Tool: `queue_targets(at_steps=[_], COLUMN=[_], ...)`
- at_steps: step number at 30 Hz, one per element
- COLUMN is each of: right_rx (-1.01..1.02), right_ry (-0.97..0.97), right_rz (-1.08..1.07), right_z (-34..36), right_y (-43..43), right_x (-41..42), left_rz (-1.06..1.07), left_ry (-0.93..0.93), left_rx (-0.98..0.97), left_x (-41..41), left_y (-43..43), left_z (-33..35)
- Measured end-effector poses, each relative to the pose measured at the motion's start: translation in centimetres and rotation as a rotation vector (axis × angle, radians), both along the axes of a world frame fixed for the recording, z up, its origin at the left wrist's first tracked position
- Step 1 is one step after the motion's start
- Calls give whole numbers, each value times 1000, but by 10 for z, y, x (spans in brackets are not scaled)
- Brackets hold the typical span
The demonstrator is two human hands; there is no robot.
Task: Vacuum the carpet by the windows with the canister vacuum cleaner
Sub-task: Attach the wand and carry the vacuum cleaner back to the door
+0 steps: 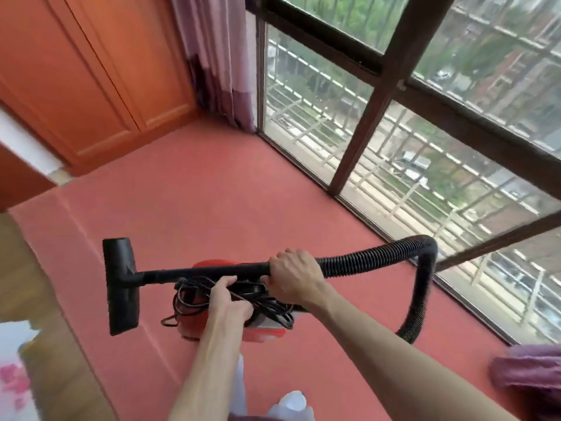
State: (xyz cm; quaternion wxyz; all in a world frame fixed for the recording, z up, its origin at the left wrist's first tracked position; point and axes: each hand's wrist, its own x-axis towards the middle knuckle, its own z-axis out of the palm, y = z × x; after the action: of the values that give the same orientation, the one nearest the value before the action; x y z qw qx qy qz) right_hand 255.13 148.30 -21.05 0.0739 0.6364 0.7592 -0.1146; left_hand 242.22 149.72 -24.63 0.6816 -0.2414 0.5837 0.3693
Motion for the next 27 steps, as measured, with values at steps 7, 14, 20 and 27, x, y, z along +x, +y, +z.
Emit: queue_targets(at_steps=[7, 14, 20, 27], right_rx=[8, 18, 48, 25], right_ry=[-29, -64, -57, -38], right_rz=[327, 586, 749, 931], right_z=[12, 21, 35, 36], right_y=[101, 197, 254, 328], right_x=[-128, -257, -334, -399], left_rz=[288, 496, 710, 973], left_ry=[-6, -37, -34, 14], left_rx=[-38, 70, 148, 134], left_x=[-124, -230, -294, -348], left_y=[55, 115, 159, 214], left_z=[12, 14, 22, 18])
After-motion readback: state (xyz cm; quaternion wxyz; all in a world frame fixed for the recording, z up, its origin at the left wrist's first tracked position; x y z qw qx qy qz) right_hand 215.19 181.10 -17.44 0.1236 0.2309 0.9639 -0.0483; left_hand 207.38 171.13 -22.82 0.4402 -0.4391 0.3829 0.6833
